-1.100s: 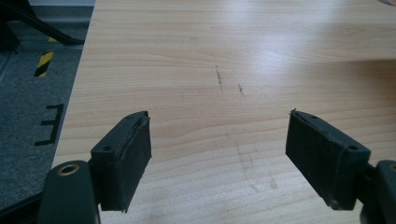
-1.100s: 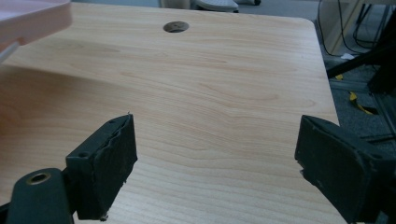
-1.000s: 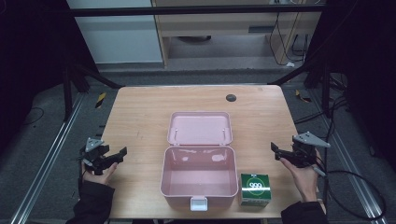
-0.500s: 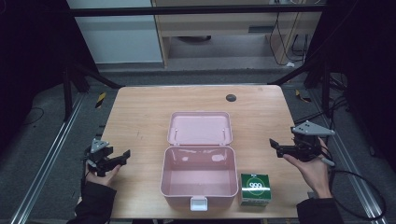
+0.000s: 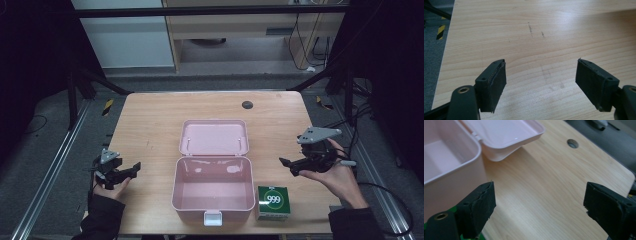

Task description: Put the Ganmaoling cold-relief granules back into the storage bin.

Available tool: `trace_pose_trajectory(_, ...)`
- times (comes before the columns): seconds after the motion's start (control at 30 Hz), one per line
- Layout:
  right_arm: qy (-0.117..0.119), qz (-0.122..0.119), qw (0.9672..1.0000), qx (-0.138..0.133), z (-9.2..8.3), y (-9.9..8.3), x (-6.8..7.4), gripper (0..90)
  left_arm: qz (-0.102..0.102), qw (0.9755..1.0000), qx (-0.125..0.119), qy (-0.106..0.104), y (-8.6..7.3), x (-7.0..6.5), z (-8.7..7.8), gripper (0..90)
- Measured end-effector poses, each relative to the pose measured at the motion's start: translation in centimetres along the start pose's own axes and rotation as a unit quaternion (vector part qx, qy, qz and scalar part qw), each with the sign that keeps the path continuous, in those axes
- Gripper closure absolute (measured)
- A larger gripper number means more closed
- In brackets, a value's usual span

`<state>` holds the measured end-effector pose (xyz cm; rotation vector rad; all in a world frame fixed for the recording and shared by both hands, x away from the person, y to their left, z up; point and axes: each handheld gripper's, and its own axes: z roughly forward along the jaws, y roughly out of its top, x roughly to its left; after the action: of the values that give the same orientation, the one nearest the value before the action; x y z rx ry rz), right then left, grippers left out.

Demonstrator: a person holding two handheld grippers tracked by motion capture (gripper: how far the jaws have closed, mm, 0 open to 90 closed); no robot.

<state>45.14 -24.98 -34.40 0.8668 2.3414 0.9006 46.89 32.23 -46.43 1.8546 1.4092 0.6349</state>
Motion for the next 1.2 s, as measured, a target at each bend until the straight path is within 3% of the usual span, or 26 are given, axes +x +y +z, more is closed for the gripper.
trace_pose_trajectory(0.13, 0.015, -0.038, 0.9989, 0.024, -0.1, 0.6, 0.8, 10.7, 0.005, 1.0000, 0.004, 0.001, 0.0, -0.1, 0.1, 23.7)
trace_pose_trajectory(0.23, 0.025, -0.052, 0.9978, 0.034, -0.1, 0.8, 1.2, 10.6, 0.006, 1.0000, 0.005, 0.001, 0.0, -0.1, 0.1, 23.7)
trace_pose_trajectory(0.33, 0.047, -0.081, 0.9942, 0.054, -0.1, 1.1, 1.9, 10.0, 0.007, 1.0000, 0.006, 0.001, 0.0, -0.1, 0.1, 23.6)
trace_pose_trajectory(0.47, 0.060, -0.096, 0.9913, 0.068, -0.1, 1.2, 2.4, 9.4, 0.009, 0.9999, 0.006, 0.001, 0.0, -0.2, 0.1, 23.6)
trace_pose_trajectory(0.53, 0.070, -0.113, 0.9878, 0.081, 0.0, 1.2, 2.9, 8.7, 0.011, 0.9999, 0.008, 0.002, 0.0, -0.2, 0.2, 23.6)
trace_pose_trajectory(0.8, 0.099, -0.139, 0.9791, 0.110, 0.2, 1.1, 4.0, 6.5, 0.013, 0.9999, 0.009, 0.002, 0.0, -0.3, 0.2, 23.5)
trace_pose_trajectory(0.97, 0.106, -0.146, 0.9758, 0.124, 0.3, 0.9, 4.3, 5.9, 0.016, 0.9998, 0.011, 0.003, 0.0, -0.3, 0.2, 23.5)
trace_pose_trajectory(1.2, 0.119, -0.165, 0.9671, 0.153, 1.2, 0.3, 5.4, 5.1, 0.018, 0.9998, 0.012, 0.003, 0.0, -0.4, 0.2, 23.5)
